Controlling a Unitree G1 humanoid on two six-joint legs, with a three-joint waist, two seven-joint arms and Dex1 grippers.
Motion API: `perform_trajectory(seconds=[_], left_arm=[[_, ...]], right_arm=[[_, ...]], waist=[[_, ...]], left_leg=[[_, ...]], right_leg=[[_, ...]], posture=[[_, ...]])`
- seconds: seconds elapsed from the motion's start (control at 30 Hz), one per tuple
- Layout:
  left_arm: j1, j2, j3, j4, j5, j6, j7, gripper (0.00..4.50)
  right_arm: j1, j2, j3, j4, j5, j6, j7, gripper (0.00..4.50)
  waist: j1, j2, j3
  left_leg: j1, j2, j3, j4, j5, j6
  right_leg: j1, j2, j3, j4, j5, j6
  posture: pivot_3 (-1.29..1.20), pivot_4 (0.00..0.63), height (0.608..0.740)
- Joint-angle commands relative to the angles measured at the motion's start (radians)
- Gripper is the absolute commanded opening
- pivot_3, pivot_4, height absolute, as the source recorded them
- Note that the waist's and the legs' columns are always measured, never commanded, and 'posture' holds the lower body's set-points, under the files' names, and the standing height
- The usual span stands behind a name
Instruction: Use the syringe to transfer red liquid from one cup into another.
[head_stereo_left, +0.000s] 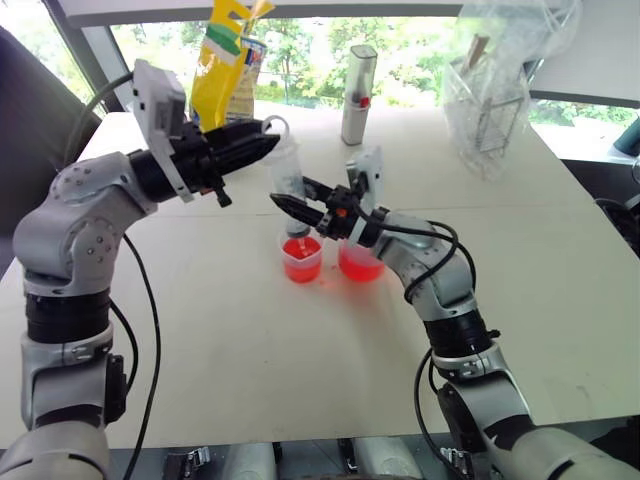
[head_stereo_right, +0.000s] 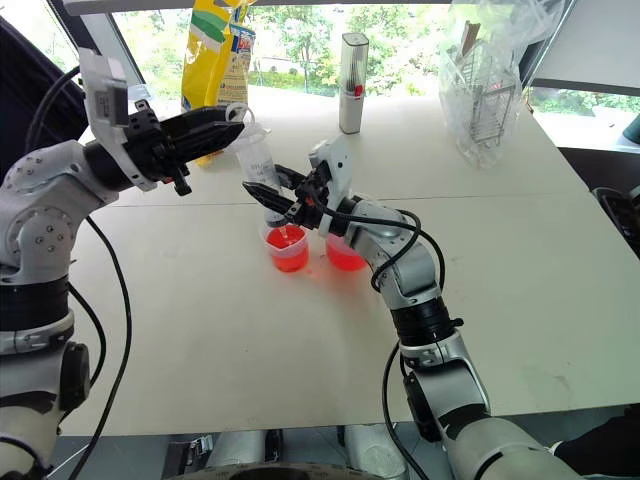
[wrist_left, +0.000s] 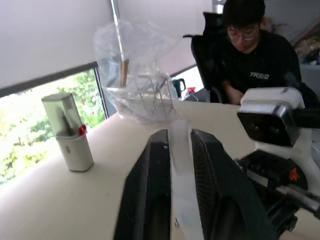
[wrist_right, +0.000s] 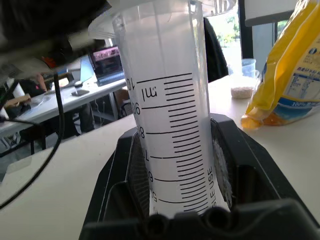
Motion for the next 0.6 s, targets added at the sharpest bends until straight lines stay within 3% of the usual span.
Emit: perform_trajectory(seconds=[0.03, 0.1, 0.17, 0.6], left_arm=[[-0.046, -0.01, 0.02, 0.021, -0.023, 0.024, 0.026, 2.71], [-0.071, -0.014, 0.04, 0.037, -0.015, 0.013, 0.05, 3.74], [-0.089, -0.01, 0.065, 0.046, -0.012, 0.006, 0.075, 4.45], [0.102, 0.116, 0.137, -0.082, -0.067, 0.042, 0.027, 4.45]], right_arm=[[-0.008, 0.03, -0.008, -0.08, 0.029, -0.041, -0.002, 1.38], [-0.003, 0.034, -0.006, -0.076, 0.025, -0.042, -0.001, 1.38], [0.002, 0.036, -0.006, -0.072, 0.022, -0.042, -0.002, 1.38], [-0.025, 0.018, -0.042, -0.074, 0.03, -0.019, -0.027, 1.38]], waist=[[0.0, 0.0, 0.0], [-0.001, 0.0, 0.0], [-0.001, 0.0, 0.0], [-0.002, 0.0, 0.0]], left_leg=[[0.0, 0.0, 0.0, 0.0, 0.0, 0.0], [0.0, 0.0, 0.0, 0.0, 0.0, 0.0], [0.0, 0.0, 0.0, 0.0, 0.0, 0.0], [0.0, 0.0, 0.001, -0.004, 0.0, 0.0]], right_leg=[[0.0, 0.0, 0.0, 0.0, 0.0, 0.0], [0.0, 0.0, 0.0, 0.0, 0.0, 0.0], [-0.001, 0.0, 0.0, 0.0, 0.0, 0.0], [-0.002, -0.001, 0.001, -0.001, 0.0, 0.0]], posture=[[0.0, 0.15, 0.74], [0.0, 0.15, 0.74], [0.0, 0.15, 0.74], [0.0, 0.15, 0.74]])
